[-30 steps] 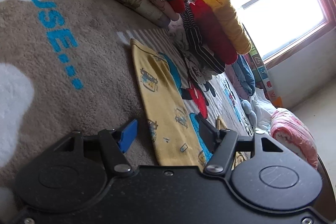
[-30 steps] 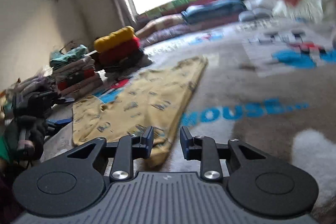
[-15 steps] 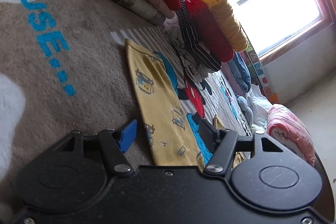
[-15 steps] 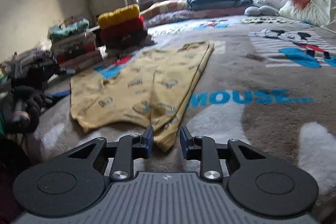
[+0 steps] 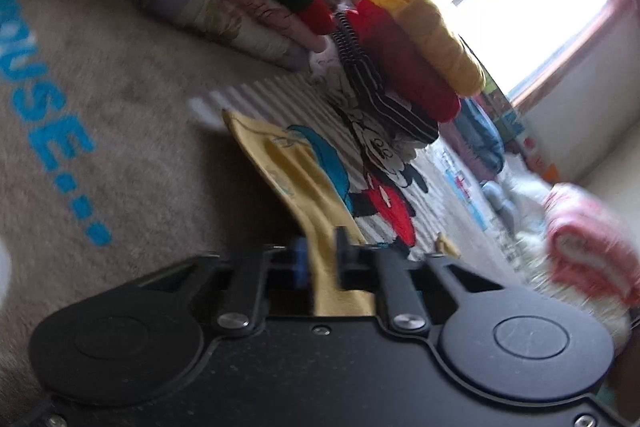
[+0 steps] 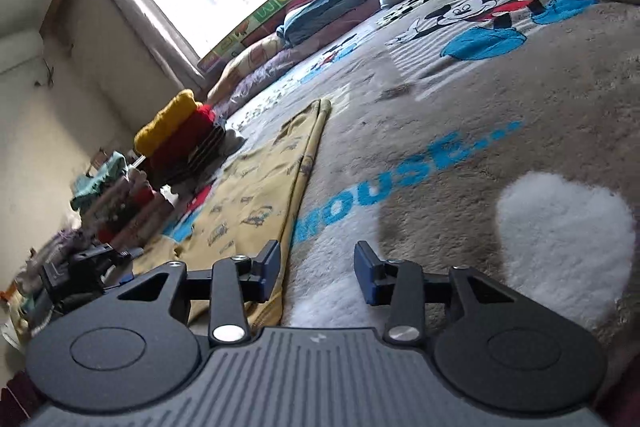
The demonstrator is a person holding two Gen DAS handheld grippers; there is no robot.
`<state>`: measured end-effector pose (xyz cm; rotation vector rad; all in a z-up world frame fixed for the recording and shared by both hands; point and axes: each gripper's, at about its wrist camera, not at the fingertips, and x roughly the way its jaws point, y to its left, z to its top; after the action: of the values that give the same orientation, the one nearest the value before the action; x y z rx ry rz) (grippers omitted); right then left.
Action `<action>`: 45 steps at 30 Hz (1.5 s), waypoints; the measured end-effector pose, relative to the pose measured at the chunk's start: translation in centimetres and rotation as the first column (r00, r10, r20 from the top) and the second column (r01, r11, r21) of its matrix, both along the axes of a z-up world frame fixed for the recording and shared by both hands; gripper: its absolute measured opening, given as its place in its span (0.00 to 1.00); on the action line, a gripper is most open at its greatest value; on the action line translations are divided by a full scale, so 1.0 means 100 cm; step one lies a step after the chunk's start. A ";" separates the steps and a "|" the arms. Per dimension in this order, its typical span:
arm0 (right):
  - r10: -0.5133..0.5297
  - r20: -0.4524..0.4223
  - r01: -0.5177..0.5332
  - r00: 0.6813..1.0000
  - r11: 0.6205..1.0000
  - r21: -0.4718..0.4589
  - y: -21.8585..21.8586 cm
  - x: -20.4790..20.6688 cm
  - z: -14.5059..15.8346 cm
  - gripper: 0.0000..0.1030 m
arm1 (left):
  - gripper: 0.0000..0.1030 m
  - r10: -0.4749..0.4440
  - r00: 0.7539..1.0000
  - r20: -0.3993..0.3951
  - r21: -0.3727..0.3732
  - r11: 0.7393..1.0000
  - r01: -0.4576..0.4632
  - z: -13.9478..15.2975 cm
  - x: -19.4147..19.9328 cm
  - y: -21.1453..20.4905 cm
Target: Fold clothes
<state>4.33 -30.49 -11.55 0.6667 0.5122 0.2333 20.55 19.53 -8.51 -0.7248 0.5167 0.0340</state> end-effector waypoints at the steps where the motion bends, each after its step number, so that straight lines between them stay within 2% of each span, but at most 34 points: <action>1: 0.007 0.008 -0.007 1.000 1.000 0.005 0.000 0.001 0.001 0.42 | 0.01 -0.014 1.000 0.011 0.043 0.999 0.014 0.004 0.000 -0.007; 3: 0.026 0.031 -0.027 0.999 1.000 0.008 0.002 0.001 0.002 0.42 | 0.01 -0.065 0.997 0.034 0.157 0.986 0.059 0.015 0.001 -0.026; 5: 0.056 0.061 -0.056 0.997 0.998 -0.001 0.006 0.002 0.006 0.42 | 0.01 -0.132 0.990 0.050 0.285 0.952 0.113 0.025 0.001 -0.049; 8: 0.108 0.105 -0.106 0.989 0.994 -0.024 0.013 0.002 0.012 0.41 | 0.01 -0.242 0.969 0.044 0.445 0.873 0.198 0.031 0.000 -0.085; 11: 0.150 0.125 -0.148 0.981 0.989 -0.027 0.019 0.003 0.015 0.41 | 0.01 -0.349 0.937 0.027 0.550 0.787 0.278 0.030 -0.003 -0.112; 13: 0.177 0.133 -0.175 0.975 0.984 -0.028 0.023 0.004 0.017 0.41 | 0.01 -0.443 0.897 0.003 0.620 0.704 0.346 0.030 -0.008 -0.129; 14: 0.189 0.135 -0.188 0.973 0.982 -0.026 0.026 0.006 0.018 0.41 | 0.01 -0.492 0.870 -0.021 0.655 0.651 0.384 0.029 -0.011 -0.137; 15: 0.199 0.135 -0.200 0.971 0.980 -0.012 0.028 0.007 0.020 0.41 | 0.02 -0.538 0.841 -0.053 0.692 0.587 0.419 0.027 -0.014 -0.147; 17: 0.217 0.129 -0.221 0.968 0.975 0.015 0.034 0.012 0.023 0.41 | 0.24 -0.615 0.782 -0.101 0.739 0.479 0.473 0.022 -0.024 -0.162; 18: 0.222 0.121 -0.227 0.967 0.974 0.024 0.038 0.015 0.025 0.41 | 0.49 -0.647 0.755 -0.104 0.748 0.450 0.488 0.020 -0.029 -0.165; 19: 0.228 0.113 -0.233 0.967 0.972 0.034 0.042 0.019 0.027 0.41 | 0.53 -0.661 0.744 -0.099 0.751 0.441 0.491 0.020 -0.033 -0.166; 20: 0.237 0.104 -0.242 0.966 0.969 0.043 0.047 0.023 0.030 0.42 | 0.53 -0.673 0.734 -0.093 0.753 0.435 0.494 0.020 -0.037 -0.167; 23: 0.260 0.073 -0.264 0.963 0.963 0.053 0.064 0.036 0.036 0.42 | 0.53 -0.703 0.708 -0.070 0.742 0.438 0.508 0.022 -0.045 -0.163; 25: 0.271 0.062 -0.274 0.961 0.961 0.045 0.077 0.048 0.041 0.42 | 0.55 -0.738 0.672 -0.060 0.725 0.430 0.537 0.023 -0.050 -0.160; 27: 0.287 0.059 -0.290 0.956 0.956 0.046 0.091 0.065 0.048 0.42 | 0.61 -0.764 0.641 -0.076 0.727 0.397 0.560 0.021 -0.056 -0.163; 29: 0.320 0.049 -0.322 0.946 0.945 0.052 0.104 0.086 0.057 0.42 | 0.62 -0.783 0.615 -0.093 0.722 0.372 0.583 0.018 -0.060 -0.165; 31: 0.369 0.012 -0.369 0.929 0.929 0.022 0.123 0.111 0.069 0.47 | 0.62 -0.796 0.596 -0.109 0.707 0.360 0.610 0.019 -0.062 -0.162; 33: 0.411 -0.004 -0.411 0.912 0.911 -0.042 0.143 0.128 0.080 0.47 | 0.62 -0.803 0.588 -0.101 0.700 0.363 0.615 0.026 -0.067 -0.147; 34: 0.432 -0.013 -0.431 0.902 0.899 -0.078 0.153 0.136 0.085 0.47 | 0.62 -0.802 0.590 -0.093 0.698 0.370 0.613 0.030 -0.069 -0.139; 36: 0.462 -0.047 -0.463 0.886 0.874 -0.148 0.174 0.149 0.092 0.47 | 0.62 -0.785 0.615 -0.076 0.686 0.406 0.603 0.032 -0.072 -0.122; 38: 0.473 -0.076 -0.476 0.878 0.844 -0.248 0.195 0.157 0.093 0.47 | 0.62 -0.746 0.663 -0.064 0.684 0.451 0.573 0.031 -0.072 -0.108; 42: 0.457 -0.121 -0.462 0.881 0.777 -0.427 0.233 0.168 0.083 0.46 | 0.62 -0.667 0.742 -0.074 0.676 0.513 0.529 0.026 -0.066 -0.091; 45: 0.438 -0.128 -0.428 0.890 0.705 -0.566 0.258 0.169 0.071 0.45 | 0.62 -0.652 0.754 -0.082 0.671 0.523 0.525 0.024 -0.065 -0.085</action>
<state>21.23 -4.68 -4.46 -0.0759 0.6838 0.5032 14.09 11.06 -6.16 0.1970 0.5085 -0.4817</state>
